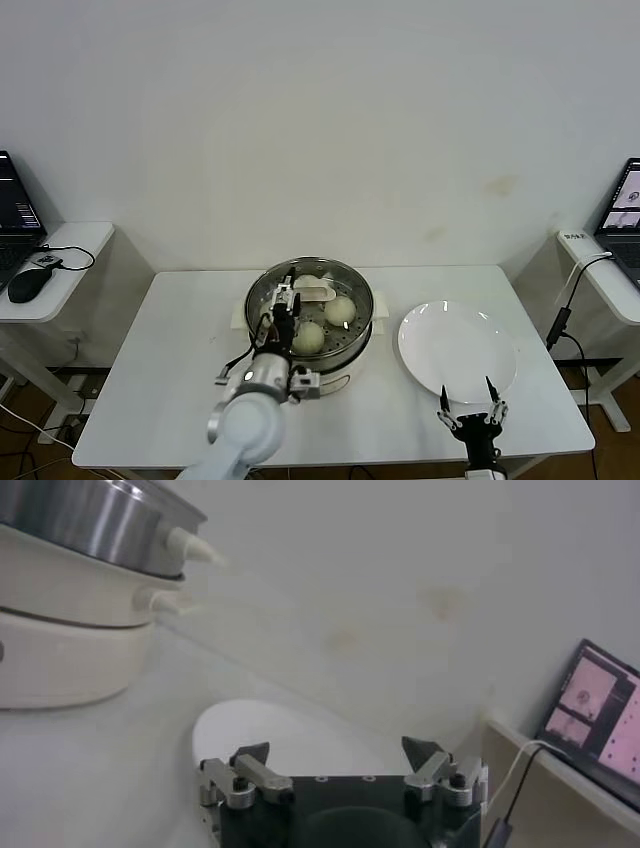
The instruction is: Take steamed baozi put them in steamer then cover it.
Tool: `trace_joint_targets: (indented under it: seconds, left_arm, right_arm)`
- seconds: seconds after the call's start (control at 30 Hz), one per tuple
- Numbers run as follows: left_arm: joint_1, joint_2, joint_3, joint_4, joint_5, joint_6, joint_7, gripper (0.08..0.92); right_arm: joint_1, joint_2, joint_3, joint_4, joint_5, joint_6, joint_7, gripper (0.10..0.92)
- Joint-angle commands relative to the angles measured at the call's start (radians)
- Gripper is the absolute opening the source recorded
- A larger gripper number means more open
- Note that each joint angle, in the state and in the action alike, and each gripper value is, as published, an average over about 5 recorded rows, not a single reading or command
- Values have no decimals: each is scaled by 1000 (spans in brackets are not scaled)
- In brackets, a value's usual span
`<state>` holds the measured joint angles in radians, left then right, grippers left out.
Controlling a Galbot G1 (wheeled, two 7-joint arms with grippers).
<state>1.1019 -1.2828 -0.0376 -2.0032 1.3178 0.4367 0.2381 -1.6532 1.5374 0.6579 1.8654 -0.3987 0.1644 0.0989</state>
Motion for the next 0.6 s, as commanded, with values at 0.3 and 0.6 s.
trace_joint_targets:
  seconds: [0.3, 0.6]
  left_arm:
    - [628, 130, -657, -201, -1498, -551, -466, 822]
    - [770, 107, -613, -166, -1720, -579, -441, 823]
  right_arm:
    - [-44, -30, -36, 23, 130, 89, -43, 823]
    - [-114, -88, -66, 66, 237, 109, -105, 823]
